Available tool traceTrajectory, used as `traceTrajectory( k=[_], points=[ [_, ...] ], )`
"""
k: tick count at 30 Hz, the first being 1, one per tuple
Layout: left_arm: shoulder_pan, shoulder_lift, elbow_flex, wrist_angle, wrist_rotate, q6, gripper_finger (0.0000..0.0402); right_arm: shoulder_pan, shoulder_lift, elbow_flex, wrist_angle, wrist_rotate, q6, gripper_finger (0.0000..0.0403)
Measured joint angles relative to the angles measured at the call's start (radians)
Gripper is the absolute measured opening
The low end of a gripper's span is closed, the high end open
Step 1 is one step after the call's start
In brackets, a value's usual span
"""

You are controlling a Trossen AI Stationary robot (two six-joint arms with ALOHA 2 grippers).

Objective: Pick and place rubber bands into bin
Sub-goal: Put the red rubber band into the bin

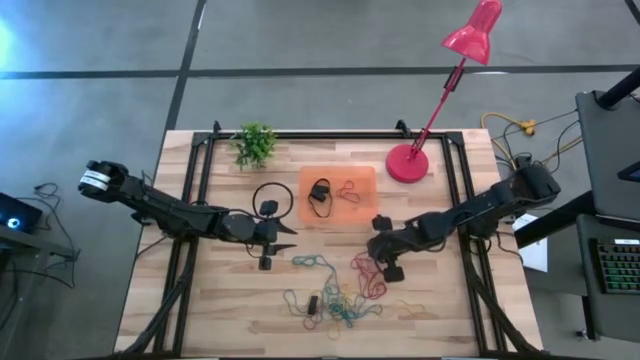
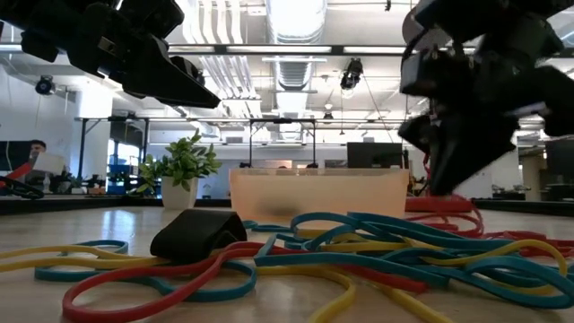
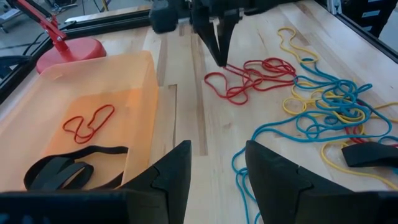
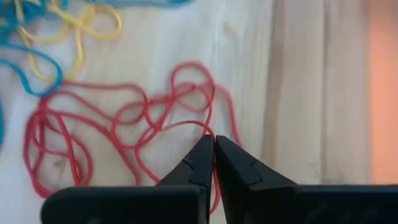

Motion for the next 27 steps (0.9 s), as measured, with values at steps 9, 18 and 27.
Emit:
traceTrajectory(
  k=[9, 18, 27],
  points=[
    [0.000, 0.000, 0.000, 0.000, 0.000, 0.000, 0.0137, 0.002, -0.139, 0.021, 0.002, 0.062, -0.065, 0.0008],
    [0.000, 0.000, 0.000, 0.000, 0.000, 0.000, 0.0137, 0.006, -0.262, 0.058, 0.005, 0.131, -0.175, 0.0008],
    [0.000, 0.000, 0.000, 0.000, 0.000, 0.000, 0.0137, 0.006, -0.292, 0.138, 0.005, 0.177, -0.327, 0.0008]
  ],
)
